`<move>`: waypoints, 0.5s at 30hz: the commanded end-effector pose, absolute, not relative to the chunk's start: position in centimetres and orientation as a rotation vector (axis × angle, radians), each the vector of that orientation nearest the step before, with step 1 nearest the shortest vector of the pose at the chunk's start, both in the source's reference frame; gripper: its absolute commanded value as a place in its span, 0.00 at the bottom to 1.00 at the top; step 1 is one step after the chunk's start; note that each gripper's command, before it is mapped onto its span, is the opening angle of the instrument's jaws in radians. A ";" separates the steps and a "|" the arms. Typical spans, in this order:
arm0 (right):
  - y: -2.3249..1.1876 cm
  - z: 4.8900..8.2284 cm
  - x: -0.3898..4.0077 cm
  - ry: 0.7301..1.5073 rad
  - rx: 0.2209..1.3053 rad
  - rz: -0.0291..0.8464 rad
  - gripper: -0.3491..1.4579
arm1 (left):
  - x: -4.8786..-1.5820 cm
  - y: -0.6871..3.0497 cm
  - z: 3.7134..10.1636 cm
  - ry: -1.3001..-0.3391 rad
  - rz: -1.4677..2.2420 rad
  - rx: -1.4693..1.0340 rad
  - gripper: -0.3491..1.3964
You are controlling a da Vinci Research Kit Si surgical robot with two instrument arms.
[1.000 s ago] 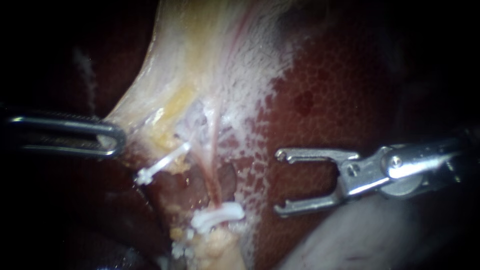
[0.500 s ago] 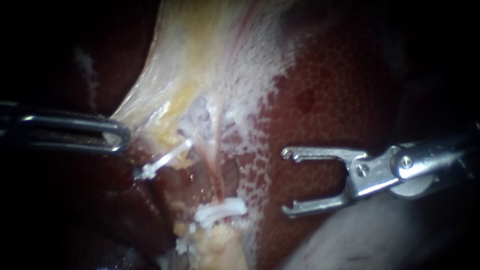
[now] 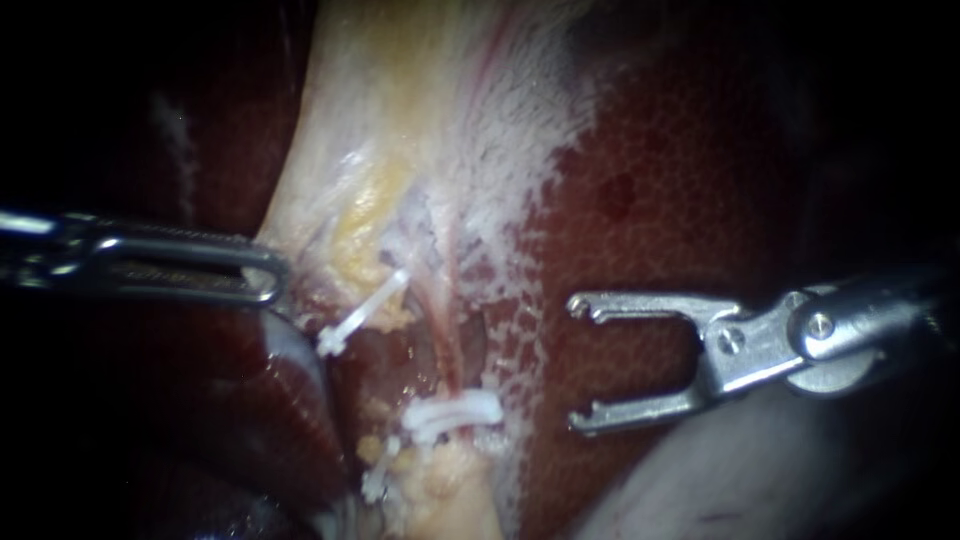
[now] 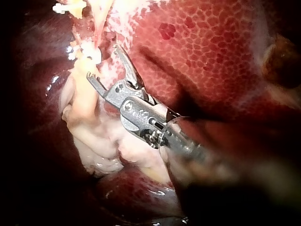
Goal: Going back second clip right tube
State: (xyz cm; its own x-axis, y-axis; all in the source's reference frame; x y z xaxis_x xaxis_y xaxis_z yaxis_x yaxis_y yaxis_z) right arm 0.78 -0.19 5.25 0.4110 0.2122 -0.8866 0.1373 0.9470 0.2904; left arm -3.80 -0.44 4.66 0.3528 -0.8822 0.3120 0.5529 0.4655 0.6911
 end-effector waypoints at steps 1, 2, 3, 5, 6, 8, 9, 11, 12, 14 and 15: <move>-0.19 5.25 0.78 1.152 0.344 0.049 0.52 | -3.82 -0.46 4.67 -0.731 -0.980 0.526 0.00; -0.18 5.24 0.77 1.152 0.344 0.050 0.52 | -3.85 -0.48 4.69 -0.729 -0.977 0.530 0.00; -0.18 5.24 0.77 1.152 0.344 0.050 0.52 | -3.86 -0.49 4.71 -0.726 -0.975 0.531 0.00; -0.18 5.24 0.77 1.153 0.341 0.045 0.52 | -3.90 -0.51 4.73 -0.727 -0.972 0.534 0.00; -0.18 5.24 0.77 1.153 0.341 0.045 0.52 | -3.92 -0.52 4.74 -0.724 -0.971 0.533 0.00; -0.18 5.24 0.77 1.153 0.341 0.045 0.52 | -3.94 -0.53 4.76 -0.722 -0.970 0.535 0.00; -0.18 5.24 0.77 1.153 0.341 0.045 0.52 | -3.95 -0.53 4.77 -0.722 -0.968 0.537 0.00; -0.18 5.24 0.77 1.153 0.341 0.045 0.52 | -3.96 -0.53 4.79 -0.722 -0.968 0.536 0.00; -0.18 5.24 0.77 1.153 0.341 0.045 0.52 | -3.96 -0.53 4.80 -0.722 -0.968 0.536 0.00; -0.18 5.24 0.77 1.153 0.341 0.045 0.52 | -3.97 -0.53 4.81 -0.722 -0.968 0.536 0.00; -0.18 5.24 0.77 1.153 0.341 0.045 0.52 | -3.97 -0.53 4.82 -0.719 -0.967 0.535 0.00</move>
